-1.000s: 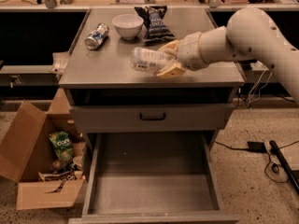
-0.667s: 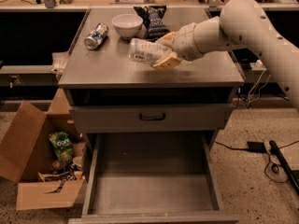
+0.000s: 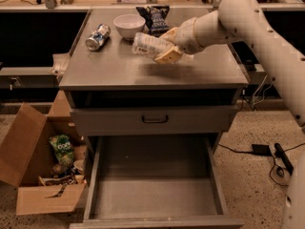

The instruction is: Pick blue plastic bottle from middle drawer and place on counter

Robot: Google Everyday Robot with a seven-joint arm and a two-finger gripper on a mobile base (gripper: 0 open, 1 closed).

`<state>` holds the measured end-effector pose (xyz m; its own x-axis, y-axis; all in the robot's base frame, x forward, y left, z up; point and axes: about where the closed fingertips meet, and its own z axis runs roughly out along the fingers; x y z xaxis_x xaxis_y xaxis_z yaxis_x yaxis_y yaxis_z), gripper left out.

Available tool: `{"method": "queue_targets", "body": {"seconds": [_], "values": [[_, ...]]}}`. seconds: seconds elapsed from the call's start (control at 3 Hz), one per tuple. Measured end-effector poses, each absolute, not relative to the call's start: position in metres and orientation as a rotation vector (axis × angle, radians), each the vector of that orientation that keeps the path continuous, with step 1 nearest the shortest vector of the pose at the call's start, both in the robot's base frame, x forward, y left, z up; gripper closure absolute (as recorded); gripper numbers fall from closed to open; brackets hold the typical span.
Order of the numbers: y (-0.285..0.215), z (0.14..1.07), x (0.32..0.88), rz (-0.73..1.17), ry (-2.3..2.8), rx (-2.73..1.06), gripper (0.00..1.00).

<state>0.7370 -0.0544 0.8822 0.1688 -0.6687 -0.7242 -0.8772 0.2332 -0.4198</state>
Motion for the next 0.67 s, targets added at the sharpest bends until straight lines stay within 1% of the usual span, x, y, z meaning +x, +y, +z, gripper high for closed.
{"method": "queue_targets", "body": {"seconds": [0.67], "values": [[-0.065, 0.857, 0.761, 0.305, 1.748, -1.476, 1.00]]}}
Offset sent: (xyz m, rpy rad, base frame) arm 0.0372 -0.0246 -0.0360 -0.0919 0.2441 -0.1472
